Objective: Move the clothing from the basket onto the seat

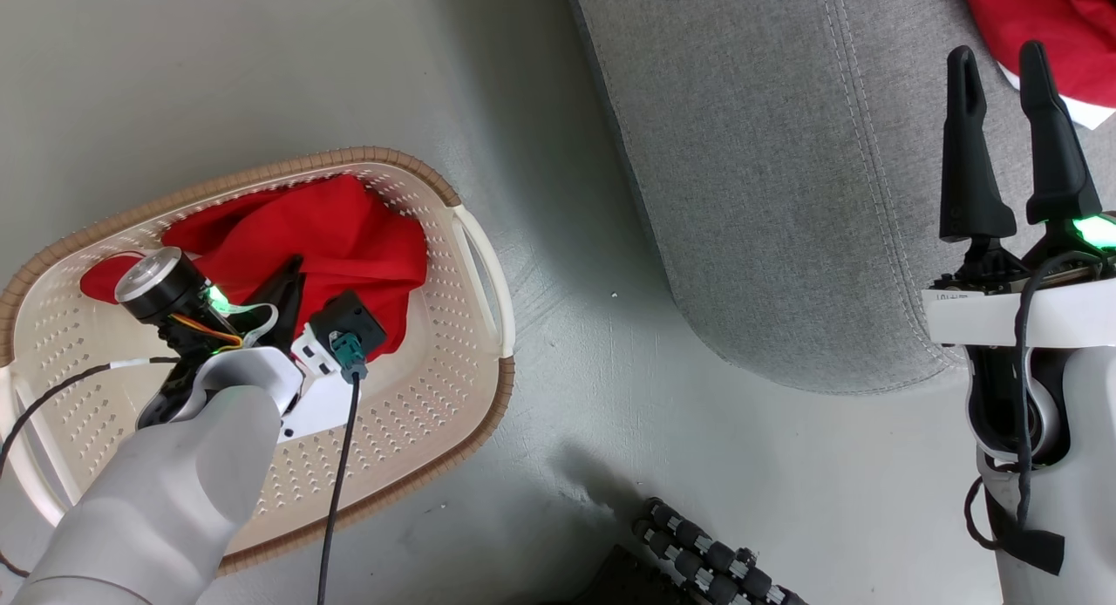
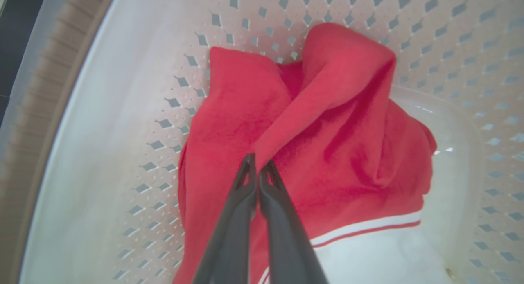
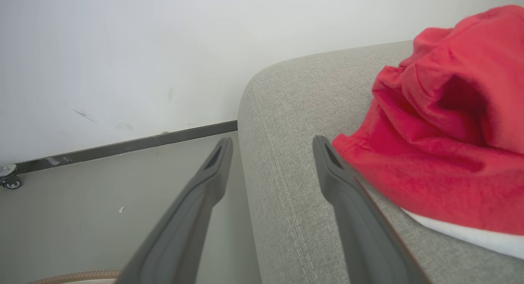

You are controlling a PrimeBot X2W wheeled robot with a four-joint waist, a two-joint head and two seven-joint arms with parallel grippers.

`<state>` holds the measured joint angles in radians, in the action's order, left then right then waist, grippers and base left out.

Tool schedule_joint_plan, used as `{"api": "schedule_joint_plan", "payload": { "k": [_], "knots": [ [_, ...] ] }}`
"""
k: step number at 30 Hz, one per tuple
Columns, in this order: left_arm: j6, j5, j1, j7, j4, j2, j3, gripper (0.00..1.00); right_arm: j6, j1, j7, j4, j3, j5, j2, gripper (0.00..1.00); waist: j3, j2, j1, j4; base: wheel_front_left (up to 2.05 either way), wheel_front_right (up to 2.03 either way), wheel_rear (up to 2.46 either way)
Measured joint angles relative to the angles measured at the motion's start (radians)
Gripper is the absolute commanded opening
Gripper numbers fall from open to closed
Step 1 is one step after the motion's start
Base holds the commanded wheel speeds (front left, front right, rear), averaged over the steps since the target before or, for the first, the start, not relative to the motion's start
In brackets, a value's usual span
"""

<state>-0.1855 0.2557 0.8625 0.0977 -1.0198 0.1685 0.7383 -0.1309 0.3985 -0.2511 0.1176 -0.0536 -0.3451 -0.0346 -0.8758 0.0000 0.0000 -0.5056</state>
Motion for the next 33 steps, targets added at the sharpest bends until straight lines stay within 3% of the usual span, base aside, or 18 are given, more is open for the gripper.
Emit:
{"api": "schedule_joint_plan", "payload": {
  "k": [20, 33],
  "knots": [
    [-0.032, -0.014, -0.013, 0.115, 0.079, -0.003, 0.003, 0.00, 0.000, 0.042, -0.001, -0.023, -0.004, 0.030, 0.000, 1.00, 0.032, 0.0000, 0.0000, 0.045, 0.00, 0.00, 0.00],
    [-0.102, -0.075, -0.091, 0.146, 0.269, -0.014, -0.035, 0.00, 0.000, 0.064, -0.001, -0.040, 0.008, 0.092, -0.001, 1.00, 0.097, 0.0000, 0.0001, 0.109, 0.00, 0.00, 0.00]
  ]
}}
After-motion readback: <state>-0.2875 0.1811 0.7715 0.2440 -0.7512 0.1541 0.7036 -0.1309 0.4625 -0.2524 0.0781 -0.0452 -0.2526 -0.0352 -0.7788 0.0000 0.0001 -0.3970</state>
